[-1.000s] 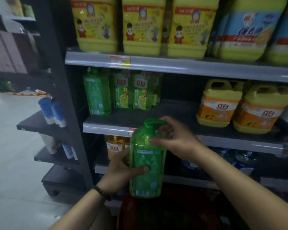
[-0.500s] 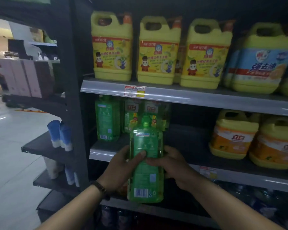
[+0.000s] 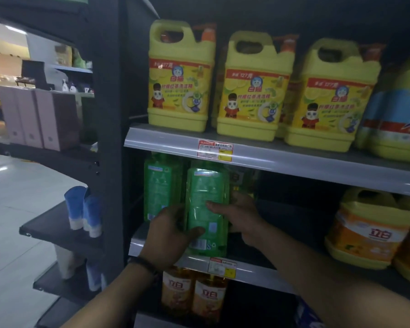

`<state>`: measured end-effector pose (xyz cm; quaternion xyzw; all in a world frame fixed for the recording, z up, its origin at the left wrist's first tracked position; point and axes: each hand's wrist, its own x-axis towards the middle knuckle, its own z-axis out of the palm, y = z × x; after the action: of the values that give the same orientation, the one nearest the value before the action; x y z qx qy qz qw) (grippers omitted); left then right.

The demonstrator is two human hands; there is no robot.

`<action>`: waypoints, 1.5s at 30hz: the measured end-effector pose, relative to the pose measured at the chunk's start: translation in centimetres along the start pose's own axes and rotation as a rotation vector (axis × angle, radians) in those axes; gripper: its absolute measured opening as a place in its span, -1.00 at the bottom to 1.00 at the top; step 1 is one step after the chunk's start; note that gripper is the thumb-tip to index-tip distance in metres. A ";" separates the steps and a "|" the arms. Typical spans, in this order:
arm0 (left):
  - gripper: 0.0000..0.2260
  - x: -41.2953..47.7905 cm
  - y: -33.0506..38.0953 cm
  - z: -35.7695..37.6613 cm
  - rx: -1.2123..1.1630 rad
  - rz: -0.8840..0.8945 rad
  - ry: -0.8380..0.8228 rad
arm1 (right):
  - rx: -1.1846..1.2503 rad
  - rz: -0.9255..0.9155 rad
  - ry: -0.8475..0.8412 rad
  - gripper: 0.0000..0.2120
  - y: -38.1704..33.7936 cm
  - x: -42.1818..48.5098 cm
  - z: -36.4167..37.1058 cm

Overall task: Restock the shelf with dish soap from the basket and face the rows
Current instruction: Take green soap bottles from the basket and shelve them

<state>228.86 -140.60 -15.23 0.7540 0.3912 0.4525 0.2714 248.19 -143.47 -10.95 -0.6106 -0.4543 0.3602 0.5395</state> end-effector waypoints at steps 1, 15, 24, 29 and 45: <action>-0.50 0.5 -0.4 0.2 -0.003 0.010 0.010 | 0.019 -0.020 -0.001 -0.68 0.2 0.8 0.0; -0.15 3.1 -4.7 5.0 0.268 -0.018 -0.273 | -0.400 -0.185 0.087 -0.23 4.3 8.0 -0.8; -0.17 4.0 -4.9 5.2 0.224 -0.055 -0.250 | -0.808 -0.129 0.072 -0.53 2.3 8.0 -0.2; -0.56 1.5 -3.5 3.0 0.261 0.112 -0.085 | -0.876 -0.129 0.138 -0.50 1.3 5.3 -0.6; -0.73 -25.4 -5.4 5.3 0.476 -0.197 -0.898 | -0.918 -0.011 -0.162 -0.86 19.0 -16.0 -2.3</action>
<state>224.47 -159.17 -33.68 0.8744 0.3974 -0.0451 0.2746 248.23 -159.43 -30.10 -0.7537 -0.6106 0.1656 0.1782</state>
